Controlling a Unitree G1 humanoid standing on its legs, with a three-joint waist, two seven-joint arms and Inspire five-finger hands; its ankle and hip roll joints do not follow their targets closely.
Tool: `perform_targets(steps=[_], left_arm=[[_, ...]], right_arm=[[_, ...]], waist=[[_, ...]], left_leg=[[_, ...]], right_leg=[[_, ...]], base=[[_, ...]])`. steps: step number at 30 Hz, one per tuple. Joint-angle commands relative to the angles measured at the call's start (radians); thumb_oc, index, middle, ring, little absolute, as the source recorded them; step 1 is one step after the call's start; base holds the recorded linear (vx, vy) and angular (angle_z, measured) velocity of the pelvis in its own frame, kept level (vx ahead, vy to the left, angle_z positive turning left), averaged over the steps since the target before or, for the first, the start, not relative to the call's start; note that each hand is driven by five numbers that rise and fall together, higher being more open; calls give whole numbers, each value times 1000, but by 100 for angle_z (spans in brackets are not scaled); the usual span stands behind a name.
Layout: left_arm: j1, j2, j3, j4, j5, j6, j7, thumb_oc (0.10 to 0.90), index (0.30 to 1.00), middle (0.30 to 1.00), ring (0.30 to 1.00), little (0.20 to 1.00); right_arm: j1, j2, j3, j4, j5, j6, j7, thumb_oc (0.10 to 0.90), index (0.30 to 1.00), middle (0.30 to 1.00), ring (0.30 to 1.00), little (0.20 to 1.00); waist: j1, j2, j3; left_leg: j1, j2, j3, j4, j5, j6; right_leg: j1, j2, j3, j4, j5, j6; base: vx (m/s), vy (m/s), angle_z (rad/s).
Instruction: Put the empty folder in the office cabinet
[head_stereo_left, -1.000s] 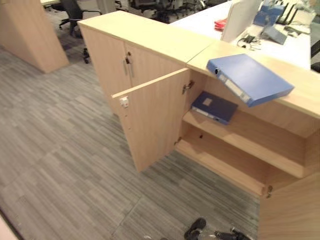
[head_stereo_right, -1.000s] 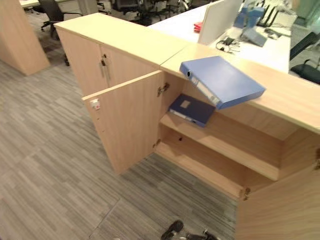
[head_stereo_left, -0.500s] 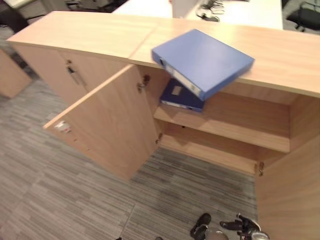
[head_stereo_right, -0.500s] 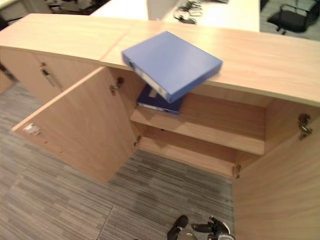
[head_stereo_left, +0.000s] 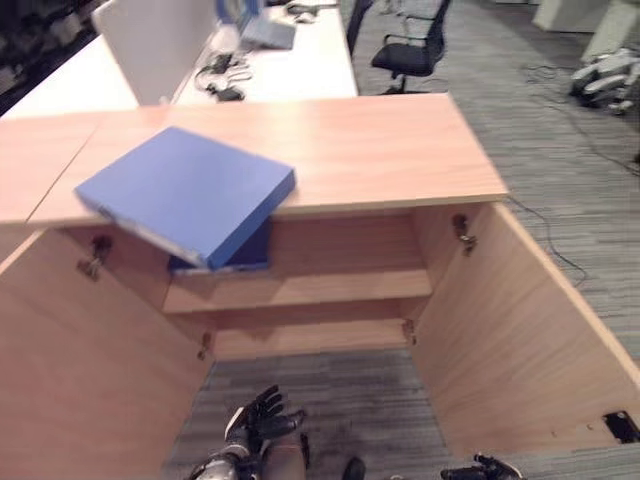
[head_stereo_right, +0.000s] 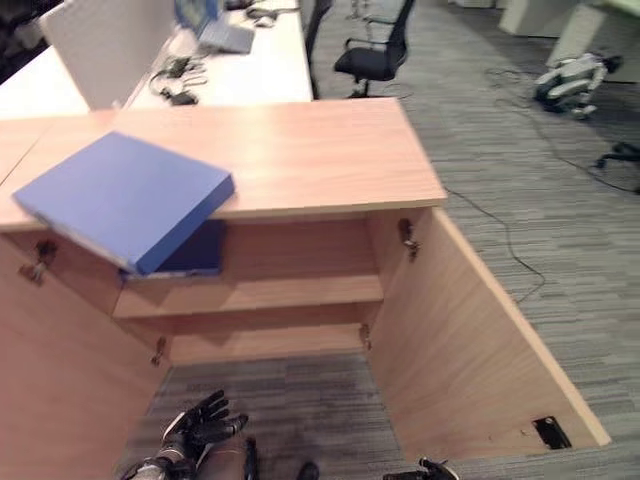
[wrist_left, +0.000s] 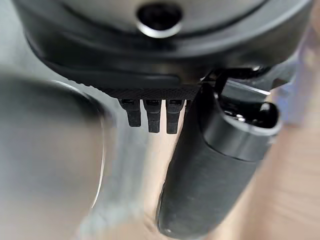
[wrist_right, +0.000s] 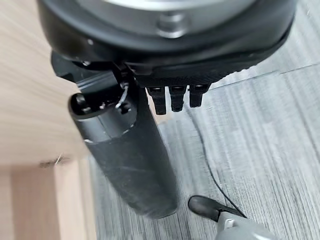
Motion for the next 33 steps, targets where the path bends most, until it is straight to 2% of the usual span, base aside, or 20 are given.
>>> perform_targets(steps=[1, 4, 5, 8, 9, 10, 12, 16, 18, 22, 24, 25, 29, 30, 32, 33], left_arm=[[-86, 85, 1, 1, -56, -24, -35, 800, 900, 900, 900, 900], [-85, 95, -3, -49, -68, -19, -36, 800, 900, 900, 900, 900], [-83, 87, -5, -52, -80, -11, -39, 800, 900, 900, 900, 900], [-80, 88, -2, -74, -73, -11, -11, 800, 900, 900, 900, 900], [-62, 74, 26, -64, -86, -1, 16, 800, 900, 900, 900, 900], [-58, 69, 33, -62, -81, 1, 28, 800, 900, 900, 900, 900], [-29, 72, 75, -43, -18, 10, 69, 800, 900, 900, 900, 900], [-16, 66, 96, -21, 3, 16, 91, 800, 900, 900, 900, 900], [-4, 57, 114, 11, 15, 24, 103, 800, 900, 900, 900, 900], [-11, 60, 114, 68, 42, 38, 109, 800, 900, 900, 900, 900], [-27, 68, 95, 93, 59, 44, 113, 800, 900, 900, 900, 900], [-43, 78, 99, 62, 61, 30, 131, 800, 900, 900, 900, 900], [15, 104, 203, -139, 118, -8, 183, 800, 900, 900, 900, 900], [40, 113, 247, -215, 156, -22, 199, 800, 900, 900, 900, 900], [70, 127, 396, -394, 276, -72, 306, 800, 900, 900, 900, 900], [66, 142, 432, -436, 333, -85, 340, 800, 900, 900, 900, 900]], right_arm=[[6, -46, -34, -48, -50, -13, 20, 800, 900, 900, 900, 900], [20, -42, -28, -52, -63, -13, 26, 800, 900, 900, 900, 900], [29, -38, -23, -45, -81, -13, 32, 800, 900, 900, 900, 900], [39, -29, -31, -39, -87, -9, 27, 800, 900, 900, 900, 900], [48, -21, -34, -33, -95, -7, 25, 800, 900, 900, 900, 900], [51, -17, -35, -32, -95, -5, 24, 800, 900, 900, 900, 900], [61, -1, -32, -47, -89, -1, 18, 800, 900, 900, 900, 900], [68, 13, -29, -66, -78, 3, 12, 800, 900, 900, 900, 900], [69, 22, -26, -82, -71, 6, 7, 800, 900, 900, 900, 900], [58, 31, -20, -102, -70, 12, 6, 800, 900, 900, 900, 900], [61, 31, -21, -120, -73, 18, 1, 800, 900, 900, 900, 900], [64, 29, -23, -137, -56, 13, -6, 800, 900, 900, 900, 900], [97, 44, -19, -145, -53, 7, -3, 800, 900, 900, 900, 900], [104, 45, -29, -153, -49, 3, -8, 800, 900, 900, 900, 900], [123, 59, -62, -160, -18, -10, -20, 800, 900, 900, 900, 900], [127, 63, -65, -159, -14, -13, -22, 800, 900, 900, 900, 900]], waist=[[33, 9, 58], [30, 17, 53], [24, 25, 39], [14, 28, 17], [24, 30, 1], [27, 29, -7], [59, 21, -25], [75, 11, -34], [101, 4, -38], [127, 14, -29], [118, 23, -18], [94, 25, -2], [123, 0, -7], [128, -5, -6], [137, -17, 6], [137, -20, 7]], left_leg=[[167, -24, 0, 36, -49, 40], [216, -30, -1, -37, -54, 40], [292, -37, -12, -143, -58, 44], [358, -53, -28, -248, -41, 41], [403, -54, -57, -340, -24, 45], [413, -56, -69, -371, -13, 46], [459, -57, -115, -469, 16, 49], [458, -66, -149, -494, 28, 52], [462, -73, -169, -501, 29, 55], [461, -80, -193, -493, 26, 63], [441, -87, -241, -467, 31, 68], [388, -110, -311, -421, 24, 78], [354, -117, -349, -420, 46, 56], [353, -114, -352, -428, 51, 48], [346, -111, -375, -445, 69, 29], [350, -108, -381, -451, 72, 24]], right_leg=[[-60, -100, -55, 15, -3, 175], [-42, -104, -43, 15, -5, 176], [-31, -99, -43, 6, -2, 182], [-28, -109, -61, -2, 7, 191], [-30, -114, -74, -5, 13, 198], [-32, -115, -81, -9, 15, 199], [-17, -115, -105, -32, 17, 209], [-18, -117, -129, -35, 16, 211], [-12, -122, -147, -31, 12, 215], [-26, -150, -168, 57, -13, 217], [-54, -169, -145, 129, -26, 223], [-81, -145, 50, 128, -35, 224], [-47, -115, 27, 38, -43, 213], [-39, -109, 15, 21, -39, 213], [-21, -95, -23, -12, -32, 207], [-16, -92, -30, -19, -32, 205]], base=[[38, 132, -87], [89, 85, -58], [132, 122, -4], [99, 124, 69], [87, 141, 39], [91, 140, 42], [56, 77, 73], [27, 21, 63], [35, 28, 49], [4, 34, 20], [-67, -29, 46], [-111, -98, 103], [-49, -149, 112], [-46, -193, 57], [-66, -202, 66], [-39, -172, 43]])
